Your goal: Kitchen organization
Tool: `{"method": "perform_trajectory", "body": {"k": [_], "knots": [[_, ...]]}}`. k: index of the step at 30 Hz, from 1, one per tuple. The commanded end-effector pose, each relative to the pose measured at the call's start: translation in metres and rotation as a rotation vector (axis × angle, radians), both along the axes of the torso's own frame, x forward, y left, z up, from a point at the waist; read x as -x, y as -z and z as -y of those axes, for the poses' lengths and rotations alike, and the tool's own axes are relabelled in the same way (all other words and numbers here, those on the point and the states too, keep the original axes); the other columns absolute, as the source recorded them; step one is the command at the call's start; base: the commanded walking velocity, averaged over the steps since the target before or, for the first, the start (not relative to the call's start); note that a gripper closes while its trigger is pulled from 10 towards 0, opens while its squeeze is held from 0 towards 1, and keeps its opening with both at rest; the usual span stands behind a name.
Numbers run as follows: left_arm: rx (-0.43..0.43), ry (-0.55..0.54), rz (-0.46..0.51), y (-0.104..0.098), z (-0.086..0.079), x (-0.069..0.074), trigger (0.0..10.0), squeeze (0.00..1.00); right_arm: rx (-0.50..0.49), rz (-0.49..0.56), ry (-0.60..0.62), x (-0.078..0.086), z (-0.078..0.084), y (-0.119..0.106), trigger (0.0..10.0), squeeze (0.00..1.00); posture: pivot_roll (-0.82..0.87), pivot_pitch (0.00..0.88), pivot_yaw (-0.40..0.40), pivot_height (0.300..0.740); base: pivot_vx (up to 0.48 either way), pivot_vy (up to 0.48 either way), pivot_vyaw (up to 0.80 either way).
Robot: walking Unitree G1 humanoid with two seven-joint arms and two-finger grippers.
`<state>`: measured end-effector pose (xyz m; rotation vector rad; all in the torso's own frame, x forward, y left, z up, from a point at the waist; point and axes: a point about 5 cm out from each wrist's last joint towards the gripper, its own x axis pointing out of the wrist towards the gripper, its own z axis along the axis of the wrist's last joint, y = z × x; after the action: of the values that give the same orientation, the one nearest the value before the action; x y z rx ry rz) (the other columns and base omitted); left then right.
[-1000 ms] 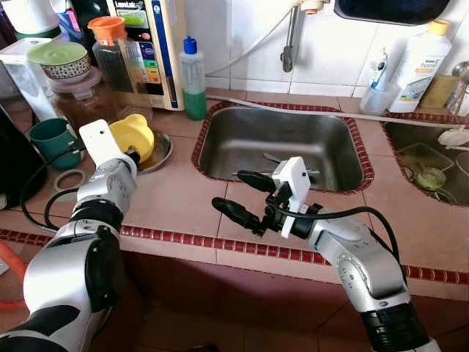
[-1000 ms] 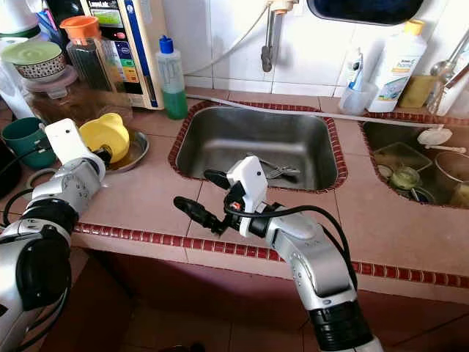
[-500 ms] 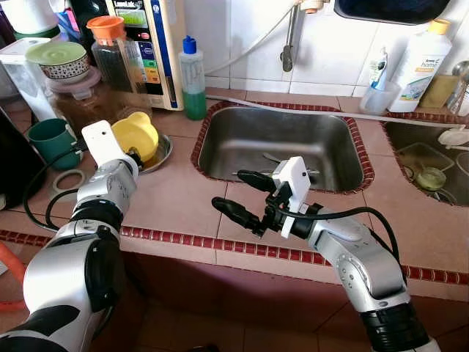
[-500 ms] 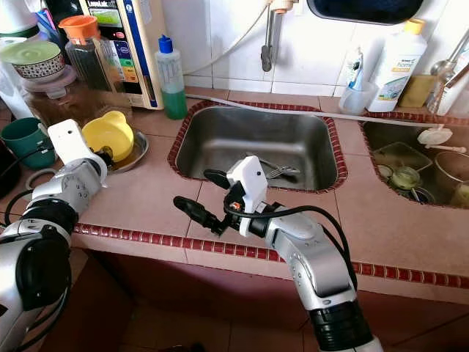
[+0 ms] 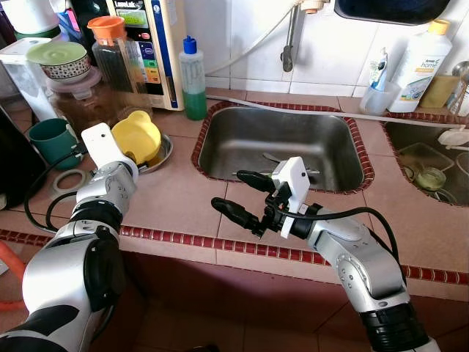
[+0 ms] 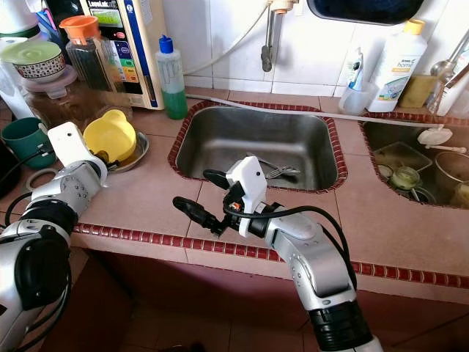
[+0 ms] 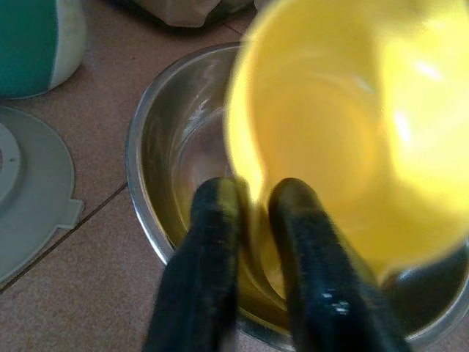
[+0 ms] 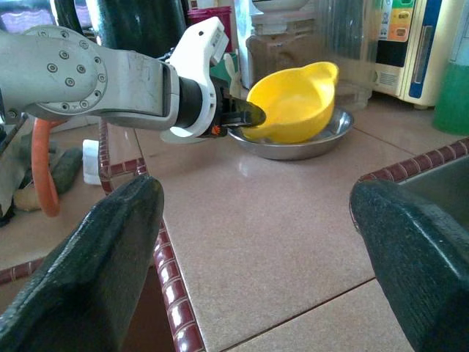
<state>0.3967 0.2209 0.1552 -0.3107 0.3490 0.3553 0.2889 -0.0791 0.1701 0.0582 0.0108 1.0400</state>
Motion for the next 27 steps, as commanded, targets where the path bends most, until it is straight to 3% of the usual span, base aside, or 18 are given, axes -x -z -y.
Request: {"method": "perform_trajectory", "body": {"k": [1, 13, 14, 15, 16, 21, 27], "knots": [[-0.004, -0.004, -0.009, -0.002, -0.004, 0.0, 0.0, 0.0, 0.007, 0.029, -0.015, 0.002, -0.002, -0.005, 10.0, 0.0, -0.01, 0.026, 0.075, 0.74, 0.0, 0.0, 0.0], [0.003, -0.003, -0.011, -0.001, -0.004, 0.0, 0.0, 0.0, 0.007, 0.029, -0.015, 0.002, -0.002, -0.005, 10.0, 0.0, -0.01, 0.026, 0.075, 0.74, 0.0, 0.0, 0.0], [-0.107, -0.048, 0.064, -0.007, -0.018, 0.002, 0.0, 0.0, 0.009, 0.029, -0.002, -0.001, -0.001, -0.005, 10.0, 0.0, -0.01, 0.028, 0.063, 0.74, 0.0, 0.0, 0.0], [-0.107, -0.048, 0.064, -0.007, -0.018, 0.002, 0.0, 0.0, 0.009, 0.029, -0.002, -0.001, -0.001, -0.005, 10.0, 0.0, -0.01, 0.028, 0.063, 0.74, 0.0, 0.0, 0.0], [-0.166, -0.066, 0.107, -0.011, -0.023, 0.003, 0.0, 0.0, 0.009, 0.03, 0.005, -0.002, 0.0, -0.005, 10.0, 0.0, -0.01, 0.027, 0.064, 0.74, 0.0, 0.0, 0.0], [-0.234, -0.063, 0.144, -0.017, -0.024, 0.002, 0.0, 0.0, 0.008, 0.031, 0.014, -0.002, 0.0, -0.005, 10.0, 0.0, -0.01, 0.024, 0.065, 0.74, 0.0, 0.0, 0.0], [-0.316, -0.041, 0.261, -0.031, -0.017, -0.001, 0.0, 0.0, 0.004, 0.038, 0.035, -0.005, 0.001, -0.006, 10.0, 0.0, -0.01, 0.023, 0.064, 0.74, 0.0, 0.0, 0.0]]}}
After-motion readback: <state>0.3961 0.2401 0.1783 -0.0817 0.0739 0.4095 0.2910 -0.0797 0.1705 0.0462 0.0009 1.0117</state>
